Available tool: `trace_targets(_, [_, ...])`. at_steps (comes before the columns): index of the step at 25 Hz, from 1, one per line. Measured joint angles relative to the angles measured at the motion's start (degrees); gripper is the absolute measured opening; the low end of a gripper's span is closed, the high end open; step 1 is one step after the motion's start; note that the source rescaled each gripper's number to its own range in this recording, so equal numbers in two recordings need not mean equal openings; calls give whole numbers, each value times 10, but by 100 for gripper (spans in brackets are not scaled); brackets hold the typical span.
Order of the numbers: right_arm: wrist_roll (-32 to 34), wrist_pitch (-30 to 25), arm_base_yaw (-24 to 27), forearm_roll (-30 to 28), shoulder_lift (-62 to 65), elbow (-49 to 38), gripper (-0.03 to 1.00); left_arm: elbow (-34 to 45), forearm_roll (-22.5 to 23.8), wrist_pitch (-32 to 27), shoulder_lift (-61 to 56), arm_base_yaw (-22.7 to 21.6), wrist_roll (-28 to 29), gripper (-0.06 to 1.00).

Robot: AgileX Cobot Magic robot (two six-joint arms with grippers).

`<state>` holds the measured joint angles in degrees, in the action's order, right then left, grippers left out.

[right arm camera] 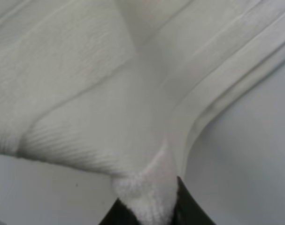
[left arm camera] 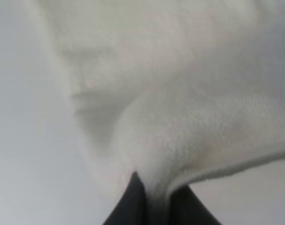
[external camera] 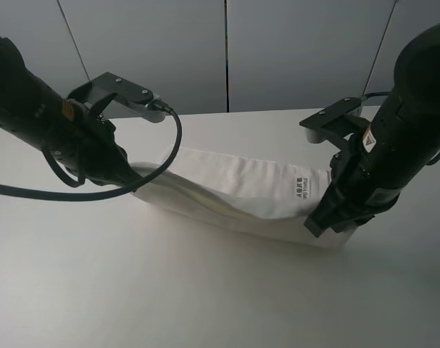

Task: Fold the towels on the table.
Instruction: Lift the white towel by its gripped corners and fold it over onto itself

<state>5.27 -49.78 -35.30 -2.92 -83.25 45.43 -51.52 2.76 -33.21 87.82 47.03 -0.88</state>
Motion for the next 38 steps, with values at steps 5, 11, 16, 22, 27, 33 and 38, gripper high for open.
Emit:
trace_targets(5, [96,55,0,-18,0,0,0,0,100,18,0,0,157,0])
trace_targets(11, [177,98,0,-47,0,0,0,0,142,30,0,0,236,0])
trace_targets(16, [237,117,0,-99,0,0,0,0,157,53,0,0,266,0])
trace_targets(22, [301,146,0,-170,0,0,0,0,168,82,3,-30,294,0])
trace_targets(27, [331,192,-2,-208,0,0,0,0,169,98,21,-48,298,0])
trace_targets(33, [396,195,-2,-287,-1,0,52,0,185,124,23,-53,303,59])
trace_targets(38, [453,189,-2,-322,-9,0,99,0,209,134,23,-57,337,98])
